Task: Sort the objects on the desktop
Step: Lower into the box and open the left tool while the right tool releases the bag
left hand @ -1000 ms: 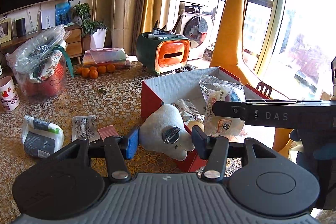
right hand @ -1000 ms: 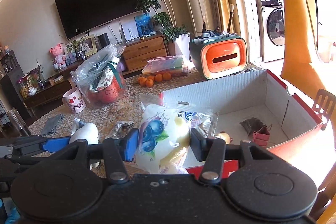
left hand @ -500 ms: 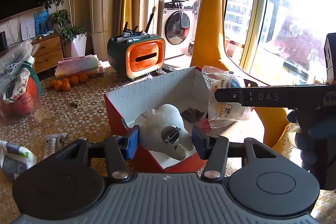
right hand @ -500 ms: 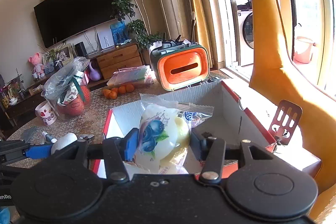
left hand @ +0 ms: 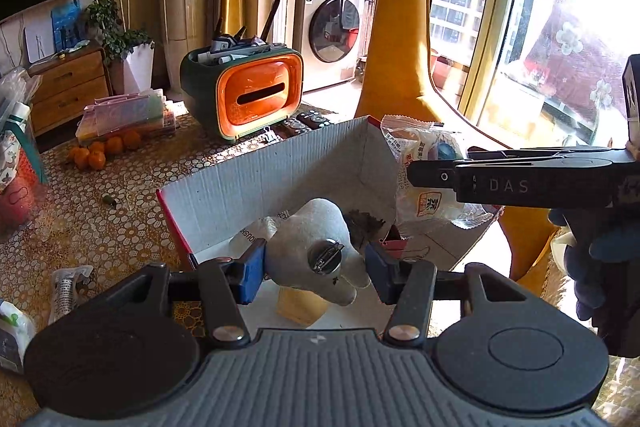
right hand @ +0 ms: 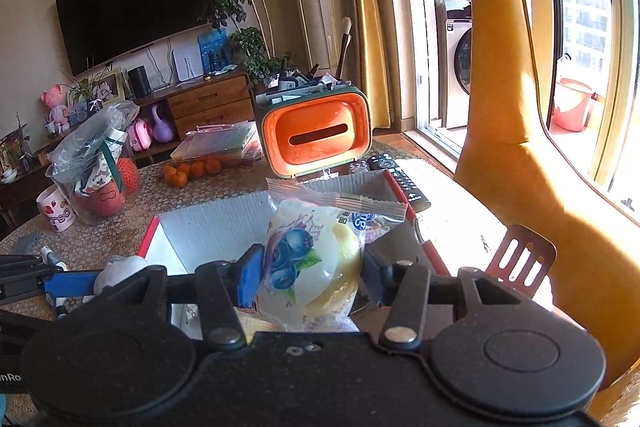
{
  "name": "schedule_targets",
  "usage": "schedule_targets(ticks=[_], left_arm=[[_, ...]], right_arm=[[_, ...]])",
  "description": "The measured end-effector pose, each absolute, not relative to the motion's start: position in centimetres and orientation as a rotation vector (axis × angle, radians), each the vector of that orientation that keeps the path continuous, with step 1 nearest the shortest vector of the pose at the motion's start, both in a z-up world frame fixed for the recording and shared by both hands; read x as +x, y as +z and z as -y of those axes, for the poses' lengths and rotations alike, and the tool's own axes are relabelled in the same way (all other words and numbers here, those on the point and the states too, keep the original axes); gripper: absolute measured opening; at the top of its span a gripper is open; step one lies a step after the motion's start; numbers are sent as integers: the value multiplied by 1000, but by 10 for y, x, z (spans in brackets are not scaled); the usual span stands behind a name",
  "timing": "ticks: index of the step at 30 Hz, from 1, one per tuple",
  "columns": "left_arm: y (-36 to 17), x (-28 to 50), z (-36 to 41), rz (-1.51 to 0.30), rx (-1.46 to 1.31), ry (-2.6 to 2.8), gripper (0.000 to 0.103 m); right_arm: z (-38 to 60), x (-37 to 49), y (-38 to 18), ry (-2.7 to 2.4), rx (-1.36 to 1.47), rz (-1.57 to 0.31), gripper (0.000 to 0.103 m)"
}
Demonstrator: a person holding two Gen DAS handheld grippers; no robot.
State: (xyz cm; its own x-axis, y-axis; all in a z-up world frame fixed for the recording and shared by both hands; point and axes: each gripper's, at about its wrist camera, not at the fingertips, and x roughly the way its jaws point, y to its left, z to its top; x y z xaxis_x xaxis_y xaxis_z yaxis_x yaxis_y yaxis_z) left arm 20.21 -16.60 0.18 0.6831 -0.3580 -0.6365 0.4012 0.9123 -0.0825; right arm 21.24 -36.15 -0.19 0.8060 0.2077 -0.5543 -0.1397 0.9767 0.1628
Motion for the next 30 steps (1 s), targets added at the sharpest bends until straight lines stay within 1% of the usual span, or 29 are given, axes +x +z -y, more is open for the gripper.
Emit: schedule_targets(ticks=[25,30], left_arm=[[-39,289,185,-878,126,-381,53],[-48,300,180,-916,113,-366,53]], right_arm=[[333,301,-55,272,-119,-857,51],[334,309,-60,295,-114,-904,50]])
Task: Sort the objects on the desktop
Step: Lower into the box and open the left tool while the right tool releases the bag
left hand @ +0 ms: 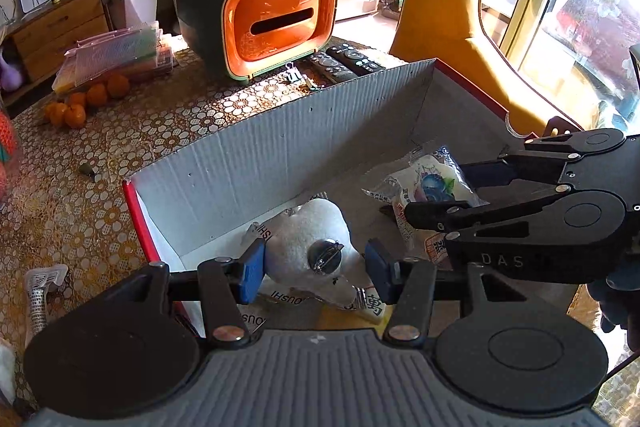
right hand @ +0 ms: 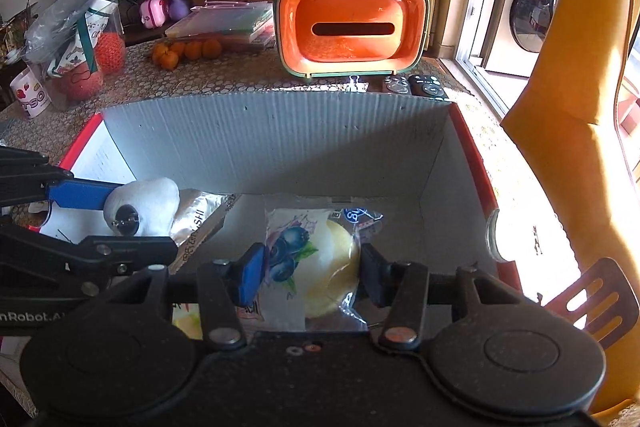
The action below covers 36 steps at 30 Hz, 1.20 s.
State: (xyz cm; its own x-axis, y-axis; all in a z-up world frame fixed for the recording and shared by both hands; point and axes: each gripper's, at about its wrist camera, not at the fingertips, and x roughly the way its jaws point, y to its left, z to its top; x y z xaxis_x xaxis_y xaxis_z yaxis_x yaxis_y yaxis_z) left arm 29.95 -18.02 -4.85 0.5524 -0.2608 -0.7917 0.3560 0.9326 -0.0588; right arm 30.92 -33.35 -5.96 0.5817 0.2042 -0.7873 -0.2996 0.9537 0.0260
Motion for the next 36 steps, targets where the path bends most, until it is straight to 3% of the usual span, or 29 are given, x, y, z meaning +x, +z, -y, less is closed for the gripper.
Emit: schedule_targets(ticks=[11,18,26,36], left_arm=[[-53,299,191,-913,213,-388,53],[-52,295,189,-925,202,-395,58],[-40,285,180,-906,154,-394,65],[-20,261,164,-855,114,-406,65]], right_arm=[[320,300,-60,357,-257,-930,51],[320,291,-58,371,-316,-916,64],[326,277,-48,388,-296,-891,71],[326,251,-25,425,-249,-829,83]])
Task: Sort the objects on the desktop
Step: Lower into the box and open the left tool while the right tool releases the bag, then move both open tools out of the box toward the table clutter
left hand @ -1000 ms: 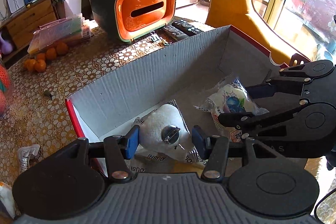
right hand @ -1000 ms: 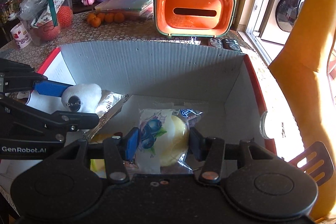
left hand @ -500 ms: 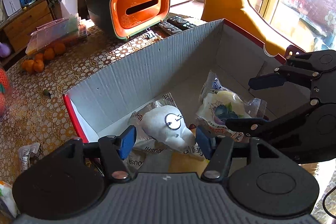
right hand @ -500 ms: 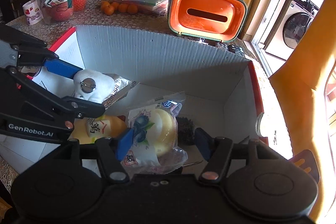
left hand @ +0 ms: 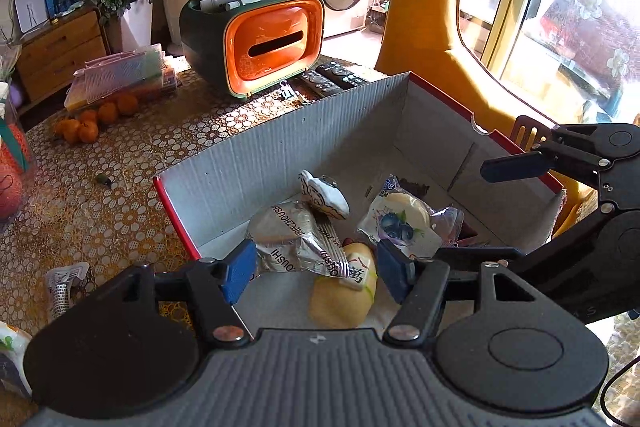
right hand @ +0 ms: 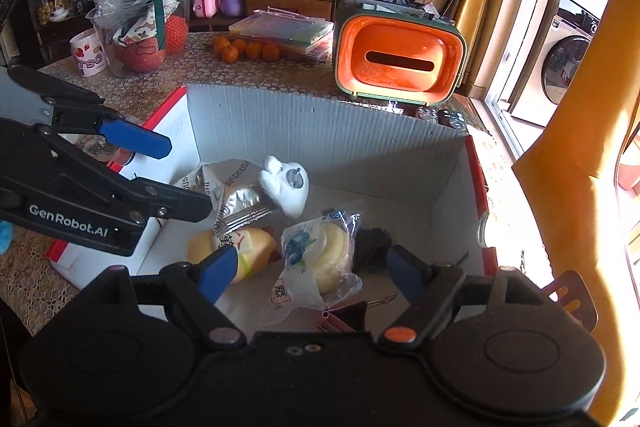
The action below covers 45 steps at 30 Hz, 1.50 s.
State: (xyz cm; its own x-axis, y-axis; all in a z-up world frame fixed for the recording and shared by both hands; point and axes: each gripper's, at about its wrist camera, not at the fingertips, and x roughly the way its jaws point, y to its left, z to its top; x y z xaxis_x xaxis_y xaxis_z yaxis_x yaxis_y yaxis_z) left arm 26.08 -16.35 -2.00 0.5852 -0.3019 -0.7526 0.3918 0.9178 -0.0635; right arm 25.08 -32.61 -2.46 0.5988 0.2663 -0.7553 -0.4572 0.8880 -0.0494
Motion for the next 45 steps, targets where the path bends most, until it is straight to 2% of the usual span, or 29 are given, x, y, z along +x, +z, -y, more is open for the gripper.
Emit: schedule_targets(ticks=[15,17,18,19,23,42,45], left_arm=[[10,212,120,-764,42,-407,65],[14,204,112,-748,29,-405,68],[16,200,108,-740,23,-404,75],[17,196,104,-730,18,-401,78],[23,183,89,-710,13,-399,78],[27,141,-6,-634,-13,-305,79],[23,140,-23,-635,-25,-285,83]], right_arm=[[308,203,11,466,-181,-746,85],[305,196,15,467,-170,-736,85],[303,193,17,470,-166,-734,85],[301,189,19,472,-162,-730,86],[287,176,24,477,-155,-711,91],[194,134,20,537,-129,-660,94],[177,130,18,547,-138,-649,94]])
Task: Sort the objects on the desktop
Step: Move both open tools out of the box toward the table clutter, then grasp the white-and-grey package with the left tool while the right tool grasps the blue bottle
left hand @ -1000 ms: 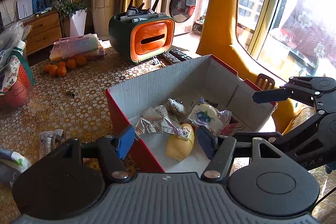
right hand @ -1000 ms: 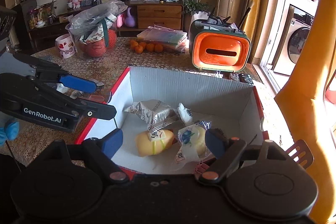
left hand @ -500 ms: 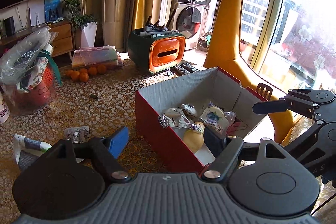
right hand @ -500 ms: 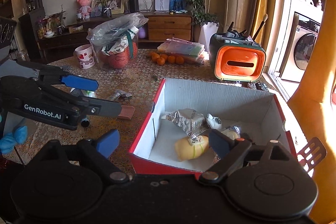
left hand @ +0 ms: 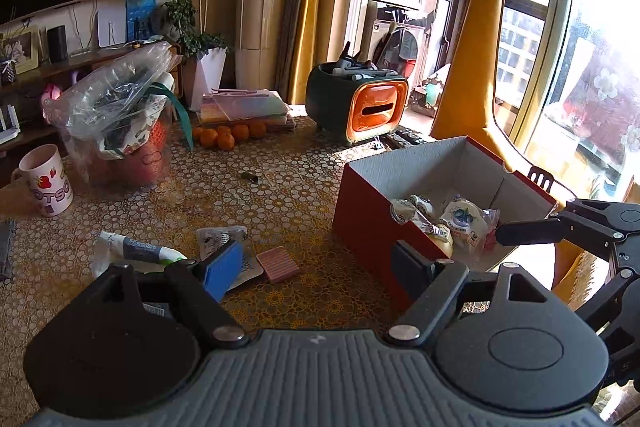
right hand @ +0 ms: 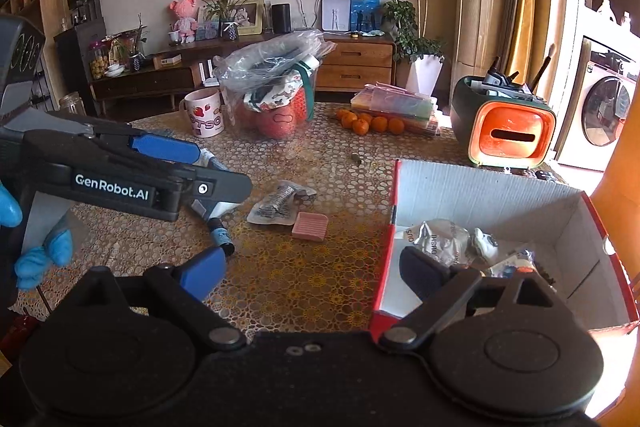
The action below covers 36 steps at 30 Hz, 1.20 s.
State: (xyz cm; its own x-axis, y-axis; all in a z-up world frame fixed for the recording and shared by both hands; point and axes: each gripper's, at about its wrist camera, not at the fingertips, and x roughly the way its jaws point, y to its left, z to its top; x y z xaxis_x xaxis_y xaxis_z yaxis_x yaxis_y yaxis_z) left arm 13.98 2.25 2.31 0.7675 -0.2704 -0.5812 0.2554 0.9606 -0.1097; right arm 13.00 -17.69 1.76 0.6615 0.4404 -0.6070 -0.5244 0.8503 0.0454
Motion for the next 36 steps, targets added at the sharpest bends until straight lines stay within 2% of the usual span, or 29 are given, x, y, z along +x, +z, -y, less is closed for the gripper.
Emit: schedule_targets(ticks=[6,11,14,15,16,19,36], left_arm=[[14,140,-51,-638,-48,-252,84],[4,142,-71,-632,-57,-223,89],[-5,146,-83,-634,-60,-206,95],[-7,147,-88,-633,-61,-198,102],[-10,148,-91,-628,-61,-189,103],[-18,156,-102,-638,-66,-170,103],[-65,211,-151,-696,-51,-92,103]], right_arm=[[148,127,11,567,-164,-645,94],[126,126,4,584,-210,-626,94],[114,127,-2,592,-233,-621,94],[110,130,-5,599,-232,-629,94],[106,132,-8,604,-230,-636,93],[95,139,-16,624,-230,-652,90],[50,173,-61,681,-257,-708,89]])
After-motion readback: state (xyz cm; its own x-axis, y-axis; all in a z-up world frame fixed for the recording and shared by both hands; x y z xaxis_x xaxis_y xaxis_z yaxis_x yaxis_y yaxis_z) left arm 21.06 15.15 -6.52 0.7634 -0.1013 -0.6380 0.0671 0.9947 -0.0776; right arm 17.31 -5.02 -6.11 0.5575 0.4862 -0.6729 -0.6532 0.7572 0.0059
